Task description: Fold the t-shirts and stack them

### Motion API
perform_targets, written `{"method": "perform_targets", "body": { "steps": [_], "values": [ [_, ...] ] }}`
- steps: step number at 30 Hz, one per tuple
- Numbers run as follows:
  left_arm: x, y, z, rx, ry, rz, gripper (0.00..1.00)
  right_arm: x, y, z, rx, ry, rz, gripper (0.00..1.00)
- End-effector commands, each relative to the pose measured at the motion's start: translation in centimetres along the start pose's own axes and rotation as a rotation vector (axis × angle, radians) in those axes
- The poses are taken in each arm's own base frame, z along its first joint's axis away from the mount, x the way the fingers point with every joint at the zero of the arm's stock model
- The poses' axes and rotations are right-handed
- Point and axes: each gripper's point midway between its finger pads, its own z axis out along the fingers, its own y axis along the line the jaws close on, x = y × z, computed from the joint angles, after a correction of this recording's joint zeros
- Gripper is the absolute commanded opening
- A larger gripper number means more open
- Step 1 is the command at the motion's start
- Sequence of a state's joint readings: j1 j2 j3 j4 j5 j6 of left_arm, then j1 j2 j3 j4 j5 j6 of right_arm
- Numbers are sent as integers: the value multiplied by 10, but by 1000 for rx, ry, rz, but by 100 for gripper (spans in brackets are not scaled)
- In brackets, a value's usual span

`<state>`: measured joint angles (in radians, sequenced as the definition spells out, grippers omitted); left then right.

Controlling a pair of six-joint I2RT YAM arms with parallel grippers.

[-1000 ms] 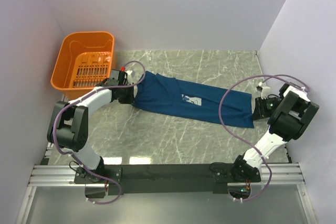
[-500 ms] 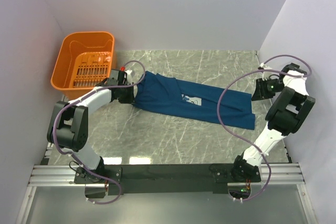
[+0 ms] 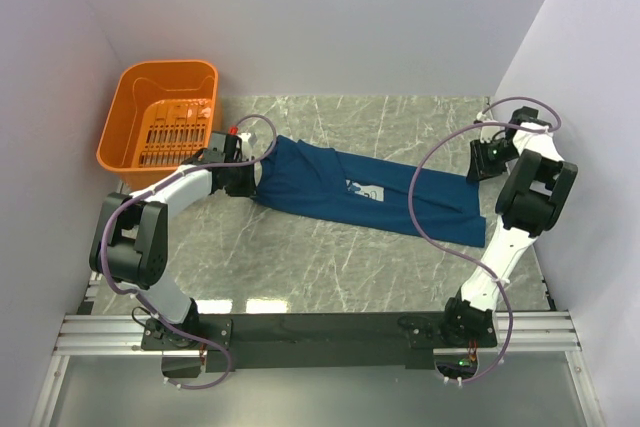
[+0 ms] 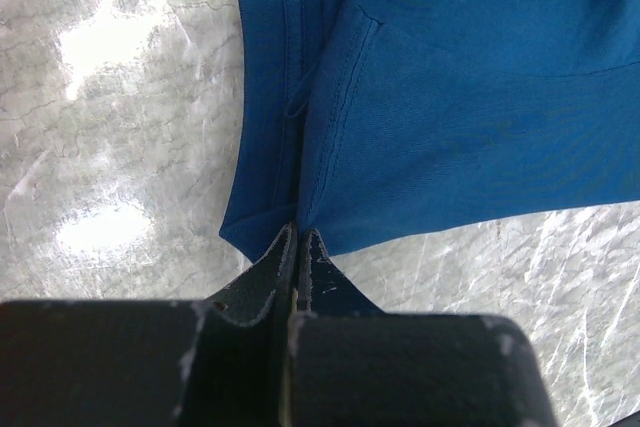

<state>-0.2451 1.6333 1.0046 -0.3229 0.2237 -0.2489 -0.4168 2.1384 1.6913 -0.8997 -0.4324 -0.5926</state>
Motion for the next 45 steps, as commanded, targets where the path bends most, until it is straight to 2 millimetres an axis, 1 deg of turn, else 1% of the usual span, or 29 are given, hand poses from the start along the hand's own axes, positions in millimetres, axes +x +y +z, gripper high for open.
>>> {"method": "perform_targets", "body": {
  "steps": [1,6,7,9,11,14,16,17,18,21,23,24,26,27,28,29,30,31,32,36,37,39,40,41,42,44,45],
  "values": [
    [-27,-10,-10,35,-71,25,3,-11,-17,-14,79,-20,11,36],
    [-29,-11,-10,37,-73,27,4,-10,-21,-17,112,-29,14,37],
    [-30,-11,-10,38,-74,27,5,-10,-23,-17,123,-34,14,41],
    [-29,-10,-8,35,-70,26,6,-7,-27,-14,144,-25,34,46],
    [-30,-11,-9,41,-75,24,6,-3,-28,-7,134,-4,47,46],
    [-29,-11,-7,42,-71,19,6,-4,-29,0,114,4,63,45],
    [-29,-12,-7,45,-71,16,6,-3,-26,5,91,16,71,42],
    [-29,-13,-7,50,-71,14,6,-4,-26,5,85,13,71,40],
    [-29,-13,-7,50,-71,12,6,-4,-21,6,64,16,71,38],
    [-29,-13,-6,51,-69,9,6,-3,-16,9,41,26,62,36],
    [-30,-14,-6,55,-71,8,6,-5,-14,9,25,23,62,29],
    [-30,-14,-6,56,-69,8,5,-8,-14,8,23,17,64,21],
    [-32,-15,-5,57,-74,7,4,-18,-15,5,20,-11,66,11],
    [-32,-14,-4,54,-71,6,2,-23,-15,4,19,-24,65,9],
    [-35,-13,-4,47,-77,7,2,-30,-17,2,24,-44,62,4],
    [-37,-13,-4,42,-83,5,2,-42,-20,-2,31,-73,65,3],
    [-38,-11,-2,35,-84,2,1,-49,-22,-4,36,-91,63,2],
    [-43,-10,-2,26,-95,0,1,-54,-24,-1,35,-98,66,1],
    [-49,-9,-2,23,-110,-7,1,-70,-27,-8,49,-136,62,0],
    [-69,-8,0,21,-161,-39,1,-102,-30,-8,79,-196,46,0],
    [-75,-11,0,29,-172,-46,1,-114,-32,-6,100,-222,34,0],
    [-78,-12,6,40,-165,-55,1,-125,-34,-5,122,-249,31,0],
    [-83,-15,6,51,-170,-56,1,-134,-37,-4,135,-273,27,2],
    [-83,-16,8,60,-164,-58,1,-142,-35,-4,145,-287,25,7],
    [-81,-18,11,74,-149,-60,1,-144,-35,-4,158,-290,19,17],
    [-77,-19,14,81,-133,-55,1,-144,-34,-7,162,-293,10,26],
    [-71,-19,16,91,-115,-55,2,-143,-36,-10,171,-293,10,31]
  ]
}}
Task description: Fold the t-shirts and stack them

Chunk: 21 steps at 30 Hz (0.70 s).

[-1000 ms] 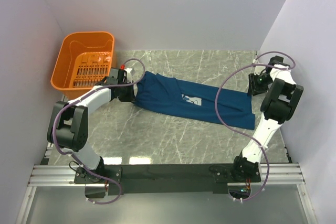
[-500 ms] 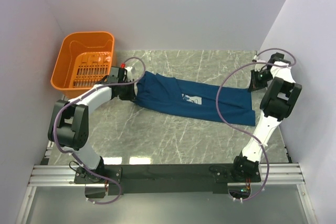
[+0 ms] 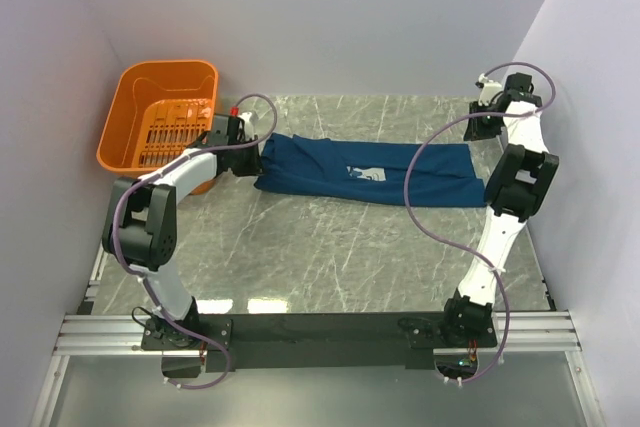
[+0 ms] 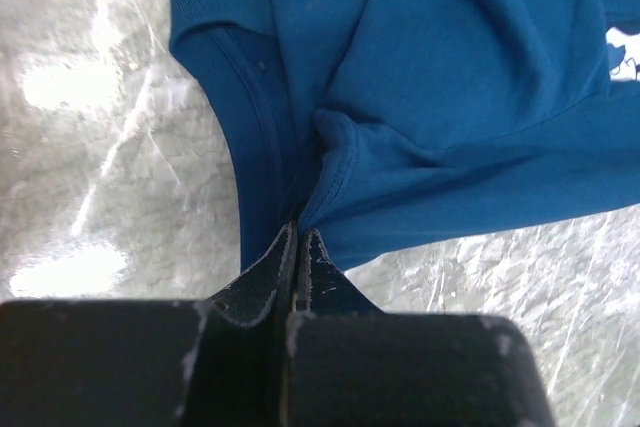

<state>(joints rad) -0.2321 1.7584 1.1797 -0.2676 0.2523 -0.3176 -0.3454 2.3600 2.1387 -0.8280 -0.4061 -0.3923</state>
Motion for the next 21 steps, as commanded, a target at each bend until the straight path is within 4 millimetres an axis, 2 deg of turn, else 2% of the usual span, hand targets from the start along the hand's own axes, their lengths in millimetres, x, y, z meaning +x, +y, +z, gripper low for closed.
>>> {"method": "perform_targets", "body": {
  "steps": [1,3,4,6,7,8,9,10,11,12,13,14,15,16,21],
  "values": [
    [-6,-7,1,46,-6,-4,2,-29,-12,-20,68,-92,-25,33],
    [7,-8,1,62,29,-2,6,-21,-19,-31,71,-94,-6,38],
    [12,-7,1,64,43,-3,7,-24,-16,-46,61,-113,-19,39],
    [25,-5,-2,67,66,-1,12,-4,-10,-56,16,-68,-6,45],
    [29,-5,-3,66,75,1,15,-3,-3,-68,-9,-76,-40,46],
    [34,-3,-4,61,83,-2,18,15,2,-67,-33,-34,-30,46],
    [40,-2,-7,55,91,-4,27,30,7,-71,-54,1,-18,46],
    [42,-1,-8,52,94,-6,31,35,12,-81,-65,2,-39,46],
    [45,1,-9,45,98,-4,35,59,21,-76,-103,50,-14,46],
    [47,2,-13,35,94,-2,40,70,24,-77,-113,67,-7,46],
    [47,4,-15,26,89,-2,43,75,27,-85,-110,62,-9,46],
    [45,7,-16,0,72,0,46,99,31,-79,-118,109,17,46],
    [41,8,-22,-12,46,3,52,104,30,-77,-109,105,16,46],
    [37,9,-25,-25,25,6,55,117,34,-77,-111,125,32,46],
    [7,8,-44,-57,-110,35,72,127,28,-69,-79,153,68,46]
  ]
}}
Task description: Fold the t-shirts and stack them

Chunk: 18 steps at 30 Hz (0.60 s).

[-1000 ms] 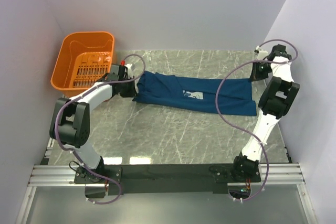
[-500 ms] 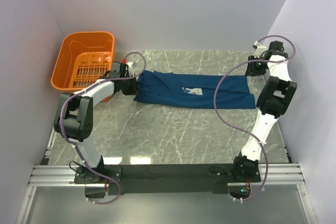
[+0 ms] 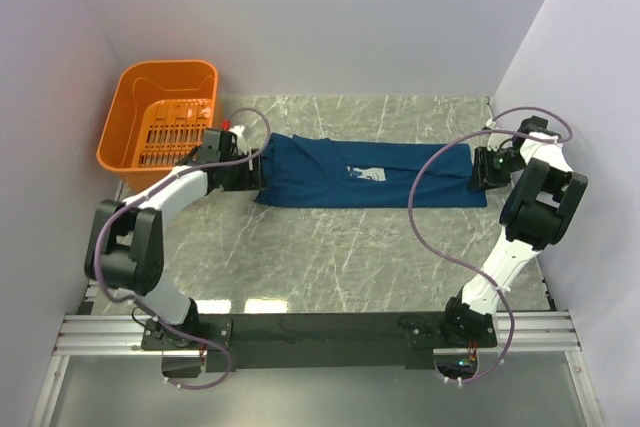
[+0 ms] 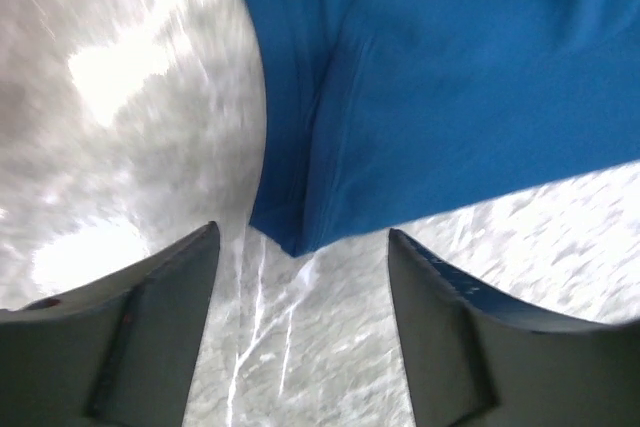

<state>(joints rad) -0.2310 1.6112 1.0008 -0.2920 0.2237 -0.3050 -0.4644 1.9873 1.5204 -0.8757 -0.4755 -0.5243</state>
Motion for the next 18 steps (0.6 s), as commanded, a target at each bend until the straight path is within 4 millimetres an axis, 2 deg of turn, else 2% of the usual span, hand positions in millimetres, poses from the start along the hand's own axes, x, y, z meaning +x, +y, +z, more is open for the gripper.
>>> {"method": "perform_targets", "body": {
  "steps": [1,4,9,13,18],
  "values": [
    [-42,-5,-21,-12,-176,40,74,-15,-10,-3,47,-46,-6,45],
    [-41,-4,-17,-12,-170,44,75,-21,-17,0,75,-46,21,45],
    [-29,-3,-8,8,-141,31,74,-34,-27,-10,133,-81,14,45],
    [-21,-5,-2,31,-120,16,74,-32,-32,-7,158,-67,34,45],
    [-16,-6,5,51,-92,10,72,-21,-50,1,216,-35,80,47]
  ]
}}
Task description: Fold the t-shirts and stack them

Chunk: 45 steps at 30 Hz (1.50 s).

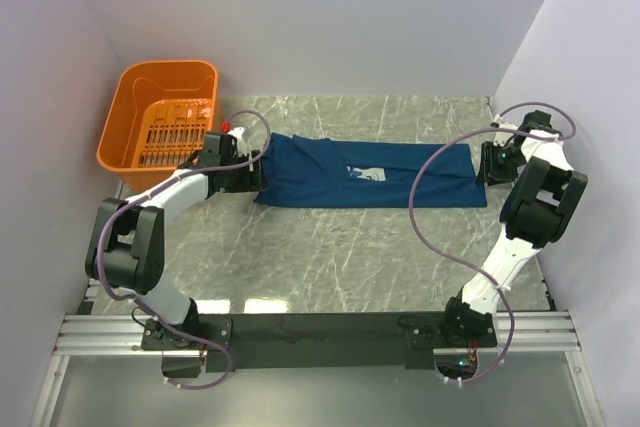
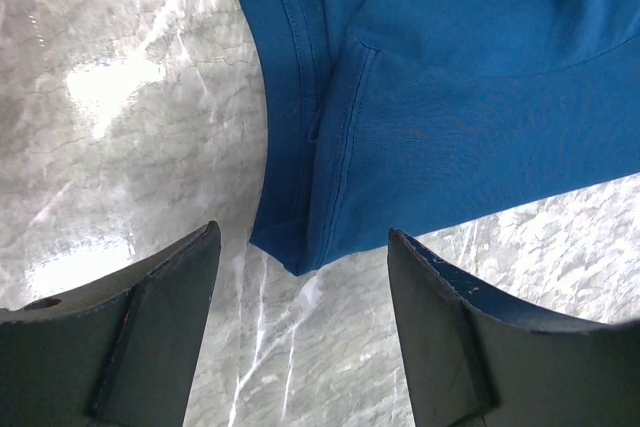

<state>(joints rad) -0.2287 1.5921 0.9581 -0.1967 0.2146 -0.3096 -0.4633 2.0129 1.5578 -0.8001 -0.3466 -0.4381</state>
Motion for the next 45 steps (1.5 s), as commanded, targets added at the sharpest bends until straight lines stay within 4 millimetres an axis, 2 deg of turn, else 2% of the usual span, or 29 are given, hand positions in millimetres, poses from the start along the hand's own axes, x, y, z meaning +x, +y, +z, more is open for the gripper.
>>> {"method": "perform_targets", "body": {
  "steps": [1,7,10,13,15,18,25,34,38,45],
  "values": [
    [-6,-7,4,45,-19,-1,72,-7,-22,5,69,-17,36,47],
    [1,-8,9,65,7,-12,71,-1,-16,14,6,6,33,47],
    [5,-9,11,74,18,-18,70,1,-12,15,-17,9,29,42],
    [10,-9,14,82,34,-25,68,1,-7,13,-39,3,25,28],
    [13,-9,15,86,43,-26,66,-2,-7,6,-40,-18,19,13],
    [16,-9,17,89,52,-31,65,-1,-4,-3,-48,-41,12,0],
    [15,-13,20,112,56,-31,63,15,3,-15,-68,-47,14,0],
    [-16,-18,30,111,18,-3,64,34,13,-15,-95,-32,5,0],
    [-23,-24,36,131,25,12,58,36,11,-18,-94,-37,11,0],
    [-13,-31,42,164,66,26,44,34,8,-17,-97,-44,17,0]
  ]
}}
